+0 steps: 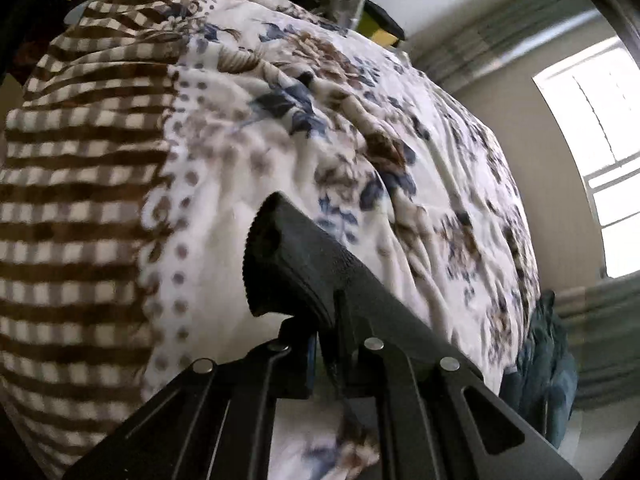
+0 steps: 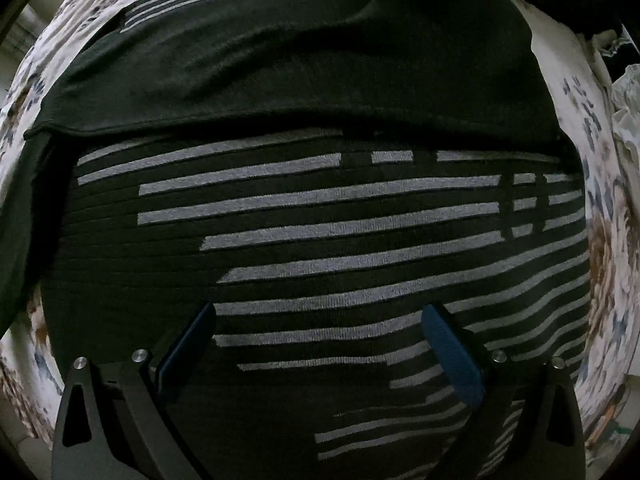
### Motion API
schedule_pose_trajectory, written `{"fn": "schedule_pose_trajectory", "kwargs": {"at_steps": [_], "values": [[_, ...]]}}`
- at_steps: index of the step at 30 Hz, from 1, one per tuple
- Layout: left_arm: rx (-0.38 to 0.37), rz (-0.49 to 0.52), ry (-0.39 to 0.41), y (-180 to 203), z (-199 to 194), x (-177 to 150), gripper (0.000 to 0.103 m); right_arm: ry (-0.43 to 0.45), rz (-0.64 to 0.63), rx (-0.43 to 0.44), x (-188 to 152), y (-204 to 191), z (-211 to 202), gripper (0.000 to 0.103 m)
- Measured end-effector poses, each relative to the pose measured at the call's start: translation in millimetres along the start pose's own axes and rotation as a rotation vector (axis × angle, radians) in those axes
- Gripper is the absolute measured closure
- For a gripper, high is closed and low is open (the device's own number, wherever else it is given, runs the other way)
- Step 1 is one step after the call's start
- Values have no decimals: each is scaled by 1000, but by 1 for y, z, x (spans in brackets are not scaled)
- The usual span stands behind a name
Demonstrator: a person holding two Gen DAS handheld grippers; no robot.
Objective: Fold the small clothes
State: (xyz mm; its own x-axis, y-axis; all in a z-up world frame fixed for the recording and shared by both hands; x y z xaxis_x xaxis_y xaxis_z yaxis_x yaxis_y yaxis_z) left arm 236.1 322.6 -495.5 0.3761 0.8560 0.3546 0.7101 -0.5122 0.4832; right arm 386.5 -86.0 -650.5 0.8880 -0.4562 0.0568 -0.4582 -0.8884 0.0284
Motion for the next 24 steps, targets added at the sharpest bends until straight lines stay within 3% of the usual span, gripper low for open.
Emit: {"fn": "schedule_pose_trajectory", "kwargs": {"at_steps": [3, 5, 8, 9, 10, 11, 14, 15, 16, 20, 24], "values": [[28, -35, -129, -37, 16, -32, 93, -15, 25, -4, -2, 4, 4, 0], [-6, -164, -234, -66, 36, -56, 85, -29, 46, -2, 1, 2, 7, 0], [-59, -283, -212, -82, 39, -61, 73, -21, 54, 14, 7, -3, 4, 0], [-79, -297, -199, -82, 41, -57, 67, -18, 49, 14, 8, -1, 2, 0], [-105, -309, -182, -80, 44, -53, 54, -14, 40, 13, 10, -1, 1, 0], [-128, -324, -152, -79, 48, -47, 50, -14, 34, 11, 10, 1, 1, 0], [-83, -355, -98, -80, 56, -32, 57, -27, 28, 6, 11, 1, 3, 0], [-70, -351, -44, -75, 52, -25, 67, -31, 31, 4, 11, 4, 3, 0], [-37, -300, -9, -68, 50, -12, 97, -31, 34, 3, 9, 0, 4, 0], [26, -70, 104, -22, 31, 29, 96, 6, 41, -12, 13, 5, -2, 0], [16, 165, 142, 52, 17, 52, 97, 41, 75, 0, 36, 15, -9, 0]]}}
Point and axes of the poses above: each gripper's, at about its wrist camera, not at the fingertips, and z roughly the way its jaws point, y to its right, x to its top, the point moved 6 cm from there along z, roughly the way its jaws point, and after that the axes turned 12 degrees about z, right-handed, at the moved point
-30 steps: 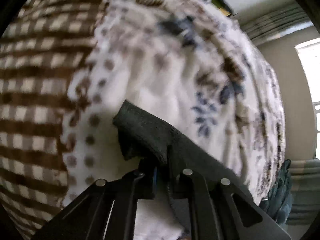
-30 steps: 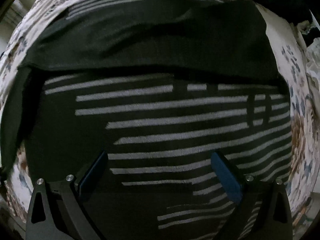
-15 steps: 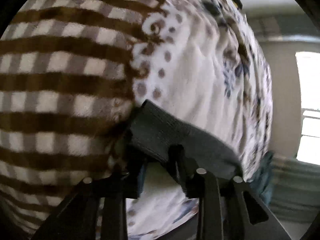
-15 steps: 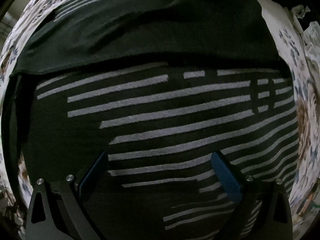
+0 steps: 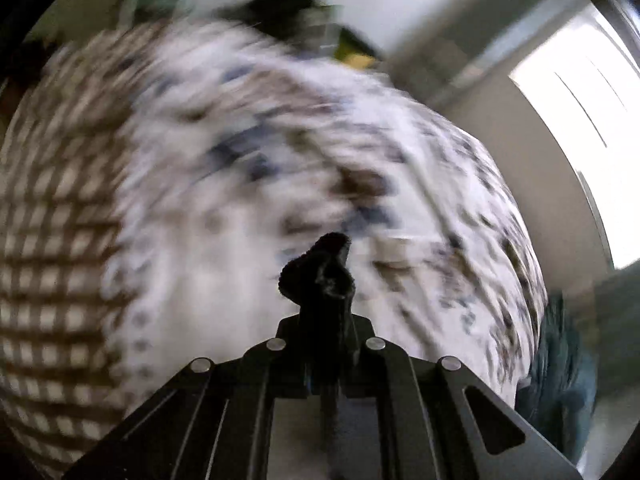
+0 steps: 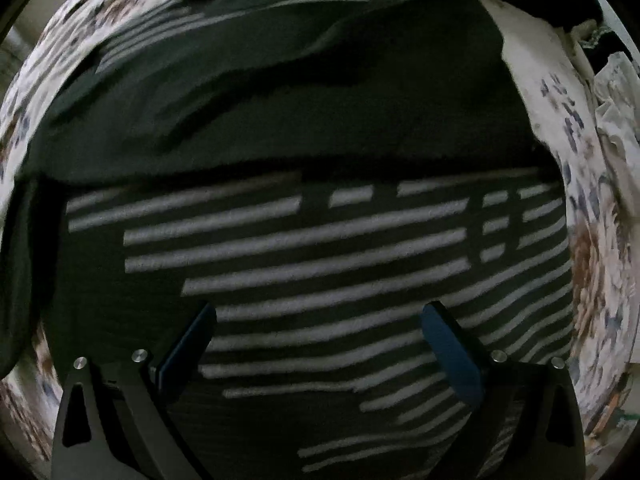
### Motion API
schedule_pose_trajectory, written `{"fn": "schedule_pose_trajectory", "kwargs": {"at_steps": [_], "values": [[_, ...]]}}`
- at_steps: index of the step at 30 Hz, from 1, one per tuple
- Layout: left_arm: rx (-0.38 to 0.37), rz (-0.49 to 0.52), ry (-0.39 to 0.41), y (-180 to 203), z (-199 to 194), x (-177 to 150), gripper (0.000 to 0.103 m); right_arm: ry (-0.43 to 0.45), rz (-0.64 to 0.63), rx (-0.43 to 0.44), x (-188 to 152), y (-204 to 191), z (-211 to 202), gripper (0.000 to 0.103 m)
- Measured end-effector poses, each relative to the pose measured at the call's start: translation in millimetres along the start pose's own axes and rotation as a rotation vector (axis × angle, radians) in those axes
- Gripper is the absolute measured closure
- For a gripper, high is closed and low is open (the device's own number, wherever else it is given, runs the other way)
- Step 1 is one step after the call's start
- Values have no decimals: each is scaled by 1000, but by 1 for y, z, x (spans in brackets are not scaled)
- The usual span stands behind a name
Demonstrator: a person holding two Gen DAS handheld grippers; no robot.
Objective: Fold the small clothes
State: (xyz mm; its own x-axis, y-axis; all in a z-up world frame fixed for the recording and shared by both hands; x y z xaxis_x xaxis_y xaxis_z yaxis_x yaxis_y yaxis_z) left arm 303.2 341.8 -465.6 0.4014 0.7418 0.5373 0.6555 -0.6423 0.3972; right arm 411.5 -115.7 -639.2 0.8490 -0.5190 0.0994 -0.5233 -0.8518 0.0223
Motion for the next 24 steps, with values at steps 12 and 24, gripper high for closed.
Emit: {"fn": "schedule_pose_trajectory", "kwargs": {"at_steps": [12, 24], "values": [[-483, 640, -166, 399, 20, -119, 97, -32, 215, 68, 84, 104, 5, 0], [-650, 1155, -699, 522, 18, -389, 57, -85, 296, 178, 162, 234, 3, 0]]}}
Point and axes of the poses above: each gripper's, at about its wrist camera, not at the fingertips, and z roughly the way its jaws point, y to its right, x to its top, the point moved 6 cm from there along z, roughly the way its jaws point, and after that the axes turned 12 degrees about z, right-handed, at the moved point
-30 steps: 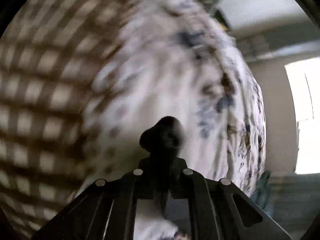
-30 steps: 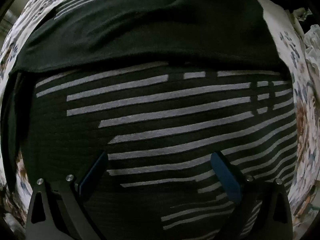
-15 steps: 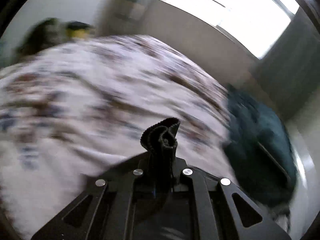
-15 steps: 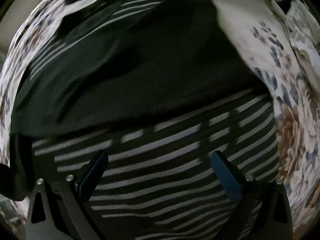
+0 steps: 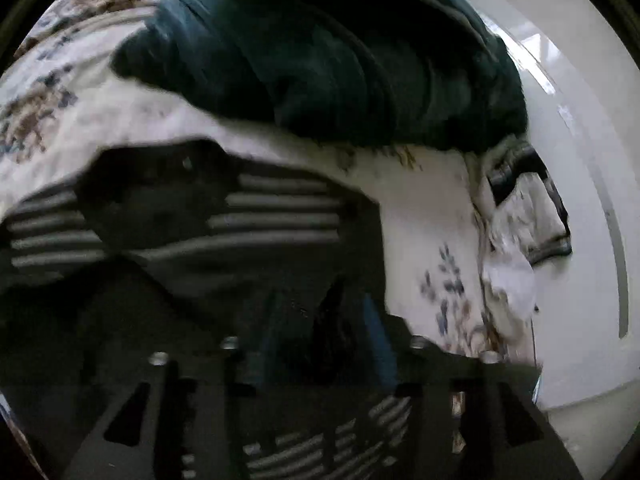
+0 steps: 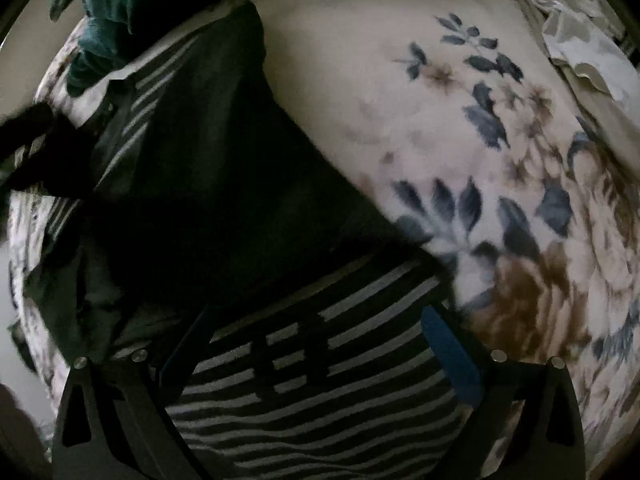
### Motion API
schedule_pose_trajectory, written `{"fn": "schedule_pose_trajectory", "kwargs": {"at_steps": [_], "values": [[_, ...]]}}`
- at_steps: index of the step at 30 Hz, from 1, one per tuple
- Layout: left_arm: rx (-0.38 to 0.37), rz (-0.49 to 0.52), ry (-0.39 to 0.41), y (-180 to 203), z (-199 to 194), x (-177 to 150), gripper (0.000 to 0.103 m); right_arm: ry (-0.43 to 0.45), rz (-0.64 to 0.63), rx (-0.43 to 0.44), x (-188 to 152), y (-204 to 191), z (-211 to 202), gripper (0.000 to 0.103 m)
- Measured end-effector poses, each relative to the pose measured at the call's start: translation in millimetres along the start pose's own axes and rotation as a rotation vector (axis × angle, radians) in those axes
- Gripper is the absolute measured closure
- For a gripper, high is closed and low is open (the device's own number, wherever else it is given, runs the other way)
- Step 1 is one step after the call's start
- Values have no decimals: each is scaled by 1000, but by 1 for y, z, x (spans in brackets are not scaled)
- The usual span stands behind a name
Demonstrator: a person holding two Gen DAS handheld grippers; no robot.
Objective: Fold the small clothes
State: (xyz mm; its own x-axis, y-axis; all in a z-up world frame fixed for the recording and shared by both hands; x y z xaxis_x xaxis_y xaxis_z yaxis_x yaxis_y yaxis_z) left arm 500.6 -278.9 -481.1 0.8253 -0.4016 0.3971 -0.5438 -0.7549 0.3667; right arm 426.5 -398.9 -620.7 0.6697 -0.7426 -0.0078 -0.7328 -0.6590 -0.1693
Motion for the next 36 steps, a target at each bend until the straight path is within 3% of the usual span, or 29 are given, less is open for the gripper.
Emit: {"fn": "schedule_pose_trajectory", "kwargs": {"at_steps": [2, 3, 5, 6, 8, 9, 11, 12, 16, 18, 19, 21, 22, 27, 31, 33, 36], "values": [[1, -40, 20, -13, -16, -14, 33, -5, -20, 36, 9, 9, -10, 0], [10, -72, 31, -24, -24, -16, 29, -9, -32, 49, 10, 17, -18, 0], [49, -152, 78, -54, -58, -42, 28, -10, -54, 79, 23, 19, -32, 0], [85, -182, 90, -70, -70, -52, 28, -1, -59, 100, 11, 13, -42, 0], [213, -251, 121, -115, -105, -79, 28, 16, -68, 178, 7, -7, -56, 2], [286, -283, 123, -137, -119, -92, 28, 16, -76, 214, 9, -16, -62, 5], [412, -384, 124, -185, -143, -126, 28, 33, -113, 245, 27, -34, -67, 27], [444, -426, 122, -201, -146, -137, 28, 33, -130, 238, 31, -42, -65, 28], [503, -569, 68, -253, -150, -182, 28, 37, -163, 188, 49, -68, -37, 28], [493, -572, 54, -258, -143, -190, 28, 7, -166, 138, 5, -74, -20, 28], [488, -571, 47, -257, -139, -191, 28, -18, -152, 128, 11, -72, -10, 29], [475, -568, 31, -253, -127, -191, 28, -36, -117, 154, 0, -82, 5, 71], [471, -566, 26, -253, -124, -193, 28, -35, -112, 156, -1, -80, 5, 99], [478, -526, 18, -254, -113, -179, 28, 27, -45, 230, -21, -96, -42, 99], [495, -463, 21, -257, -116, -162, 28, 50, 43, 241, -6, -74, -92, 100], [504, -441, 19, -264, -113, -150, 28, 10, 127, 213, 10, -61, -91, 99], [524, -404, -6, -276, -103, -131, 28, -114, 180, 136, 29, -52, -51, 93]]}}
Point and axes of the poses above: each gripper's, at about its wrist camera, not at the fingertips, and z roughly the way its jaws point, y to its right, x to its top, the point moved 6 cm from there along z, roughly the way its jaws point, and after that the axes turned 12 degrees about z, right-handed, at the moved point
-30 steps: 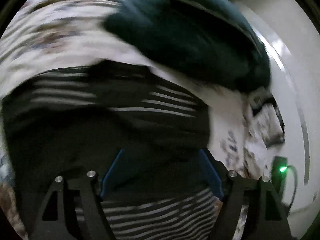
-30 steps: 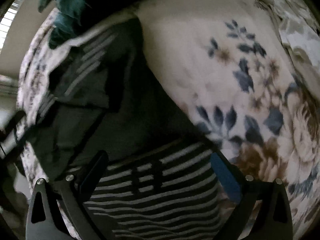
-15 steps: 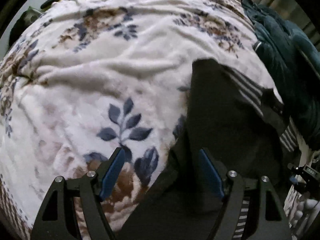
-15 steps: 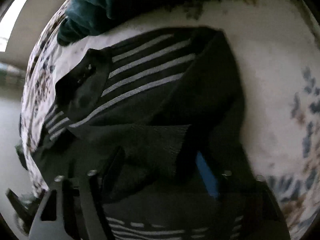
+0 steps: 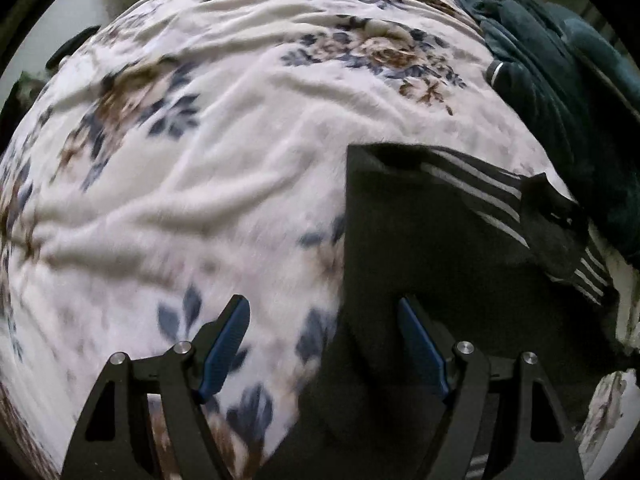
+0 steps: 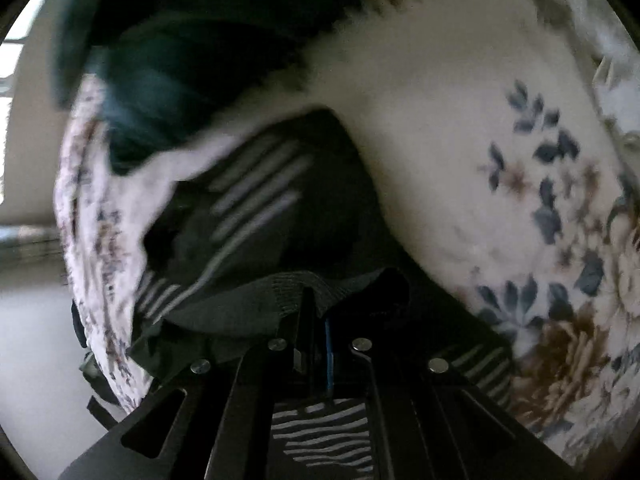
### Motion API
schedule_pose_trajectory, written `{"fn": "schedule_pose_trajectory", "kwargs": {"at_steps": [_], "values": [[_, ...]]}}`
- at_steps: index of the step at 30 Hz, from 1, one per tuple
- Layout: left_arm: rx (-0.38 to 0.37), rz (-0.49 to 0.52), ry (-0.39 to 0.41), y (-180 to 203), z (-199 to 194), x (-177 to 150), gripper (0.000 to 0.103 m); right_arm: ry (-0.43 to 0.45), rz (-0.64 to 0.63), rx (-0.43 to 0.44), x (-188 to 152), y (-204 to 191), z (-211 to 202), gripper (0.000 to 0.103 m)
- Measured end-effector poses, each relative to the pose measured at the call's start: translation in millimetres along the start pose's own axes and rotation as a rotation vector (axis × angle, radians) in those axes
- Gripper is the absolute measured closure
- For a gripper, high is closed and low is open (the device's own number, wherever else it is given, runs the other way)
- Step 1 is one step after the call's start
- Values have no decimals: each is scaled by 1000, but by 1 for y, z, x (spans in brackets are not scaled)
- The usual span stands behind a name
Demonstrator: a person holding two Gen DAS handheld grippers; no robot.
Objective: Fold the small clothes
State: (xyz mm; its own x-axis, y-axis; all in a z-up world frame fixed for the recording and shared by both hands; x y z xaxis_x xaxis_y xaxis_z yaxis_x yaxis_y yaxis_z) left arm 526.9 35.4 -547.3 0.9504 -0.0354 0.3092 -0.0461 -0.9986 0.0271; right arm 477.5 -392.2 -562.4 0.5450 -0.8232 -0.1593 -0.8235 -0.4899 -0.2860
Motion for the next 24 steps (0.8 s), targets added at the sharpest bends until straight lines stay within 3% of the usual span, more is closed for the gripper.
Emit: {"fn": "schedule_pose_trajectory", "kwargs": {"at_steps": [2, 3, 5, 7, 9, 12, 14, 16, 21, 24], "values": [[27, 30, -16, 1, 6, 9, 28, 36, -32, -148, 15, 5, 13, 80], [27, 37, -17, 2, 5, 11, 28, 82, -54, -165, 19, 3, 9, 78], [34, 60, -1, 6, -1, 15, 28, 141, -129, -127, 12, -11, -5, 62], [36, 86, 4, 11, -6, 15, 28, 145, -186, -73, -5, -22, -9, 45], [30, 114, 11, 18, -10, 14, 28, 34, -270, -9, -28, -38, 11, 42], [38, 153, -7, 28, -3, 11, 28, -141, -381, -64, -42, -55, 62, 42], [48, 158, -17, 29, 4, 11, 28, -155, -409, -112, -31, -64, 90, 43], [46, 143, -24, 25, 10, 13, 28, -42, -379, -121, -2, -72, 84, 44], [38, 119, -24, 18, 19, 21, 28, 316, -326, -80, 58, -85, 6, 43], [22, 93, -12, 15, 15, 27, 28, 315, -316, -67, 68, -74, -15, 43]]}}
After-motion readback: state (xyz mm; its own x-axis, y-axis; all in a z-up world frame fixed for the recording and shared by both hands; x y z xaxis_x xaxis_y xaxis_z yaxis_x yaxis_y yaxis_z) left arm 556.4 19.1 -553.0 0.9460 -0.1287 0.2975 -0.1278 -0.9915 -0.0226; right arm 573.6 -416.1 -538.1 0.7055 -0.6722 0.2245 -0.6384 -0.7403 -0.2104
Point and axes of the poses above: each gripper's, at about its wrist camera, not at the fingertips, and z roughly the way its jaws point, y to its right, x to its top, the point moved 6 cm from there along z, roughly the way its jaws point, and after that the axes turned 12 degrees about z, right-handed, at the moved point
